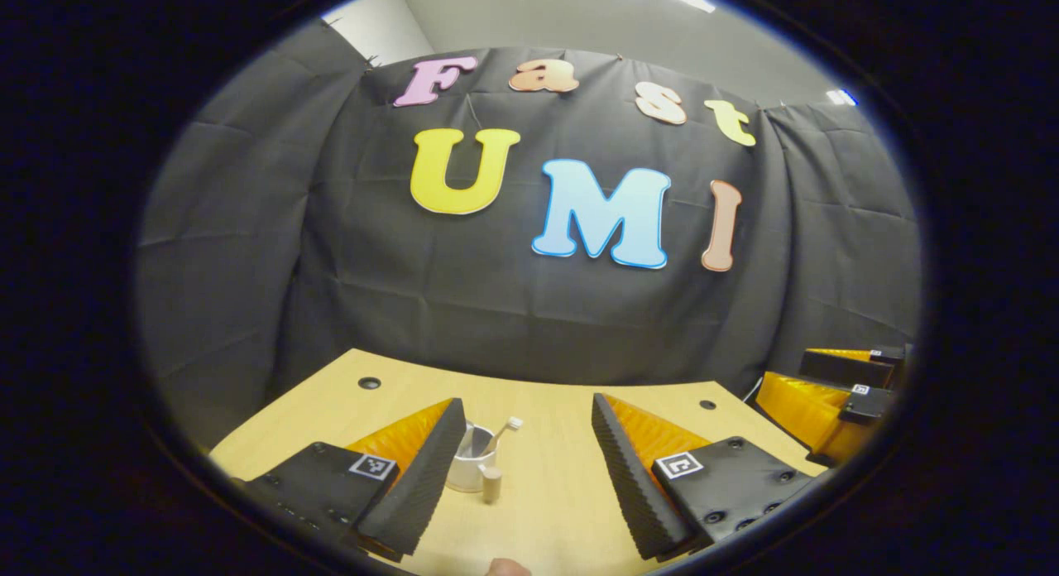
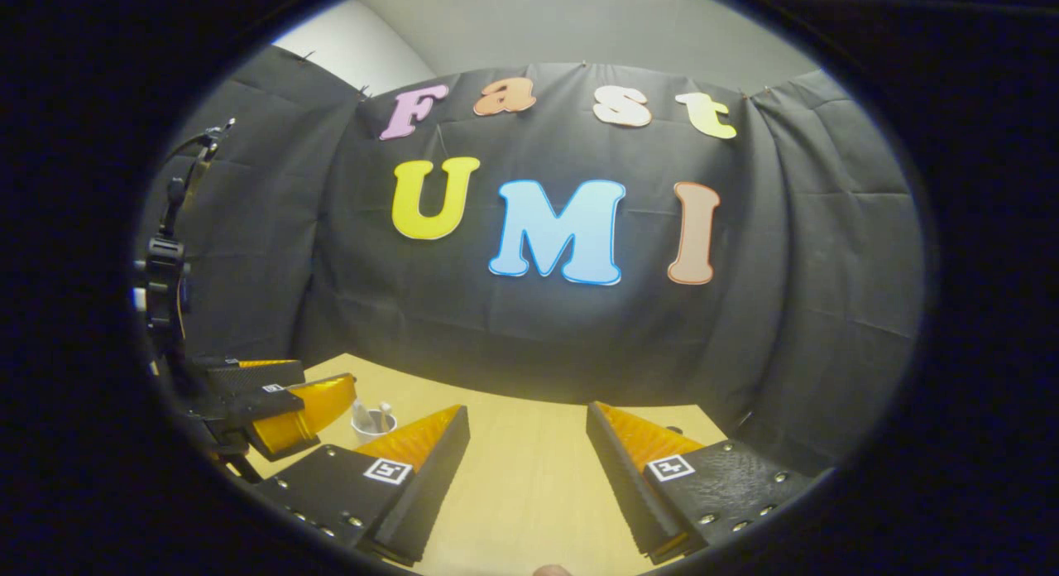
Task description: Put the toothbrush and toothpaste on the desktop into the cup, then pick up the cup and place it on the coaster on the desktop.
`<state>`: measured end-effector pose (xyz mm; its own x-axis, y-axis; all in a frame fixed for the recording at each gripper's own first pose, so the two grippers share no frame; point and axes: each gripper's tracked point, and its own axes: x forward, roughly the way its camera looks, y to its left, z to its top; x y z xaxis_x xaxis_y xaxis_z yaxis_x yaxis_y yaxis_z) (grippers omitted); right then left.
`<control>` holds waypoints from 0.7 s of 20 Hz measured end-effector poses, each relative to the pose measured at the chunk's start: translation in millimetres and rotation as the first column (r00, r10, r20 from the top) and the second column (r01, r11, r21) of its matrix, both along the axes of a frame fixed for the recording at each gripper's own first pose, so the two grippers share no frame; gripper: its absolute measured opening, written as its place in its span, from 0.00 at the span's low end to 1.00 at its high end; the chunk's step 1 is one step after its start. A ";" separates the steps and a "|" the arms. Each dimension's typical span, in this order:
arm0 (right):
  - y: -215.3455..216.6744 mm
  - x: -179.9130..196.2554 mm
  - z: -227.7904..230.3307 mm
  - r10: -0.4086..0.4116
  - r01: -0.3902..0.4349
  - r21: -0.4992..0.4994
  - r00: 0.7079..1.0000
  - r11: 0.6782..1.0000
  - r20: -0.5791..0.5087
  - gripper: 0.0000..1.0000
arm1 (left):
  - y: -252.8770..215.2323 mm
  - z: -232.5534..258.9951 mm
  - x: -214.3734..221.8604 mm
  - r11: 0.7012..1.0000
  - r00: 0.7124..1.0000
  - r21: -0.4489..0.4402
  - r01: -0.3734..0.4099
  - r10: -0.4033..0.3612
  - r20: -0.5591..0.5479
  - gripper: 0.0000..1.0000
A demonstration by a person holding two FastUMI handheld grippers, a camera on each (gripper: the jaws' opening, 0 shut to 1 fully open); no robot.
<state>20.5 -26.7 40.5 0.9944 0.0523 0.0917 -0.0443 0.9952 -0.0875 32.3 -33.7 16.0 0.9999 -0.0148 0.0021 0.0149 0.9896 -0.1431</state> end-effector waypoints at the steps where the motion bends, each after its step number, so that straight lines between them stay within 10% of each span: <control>1: 0.0 -0.5 0.5 0.010 -0.010 0.003 1.000 1.000 0.004 0.88 | -2.4 1.4 -1.1 1.000 1.000 -0.002 -0.007 0.007 0.007 0.98; 14: 6.6 -25.5 25.5 0.008 -0.017 0.102 0.996 0.995 0.089 0.88 | 4.9 20.7 -21.4 0.996 0.998 0.090 -0.001 -0.004 0.059 0.98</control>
<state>-5.0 -20.2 66.0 0.9815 0.0507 0.1846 -0.0536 0.9985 0.0107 11.0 -28.9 36.8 0.9981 -0.0194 0.0592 0.0225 0.9984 -0.0524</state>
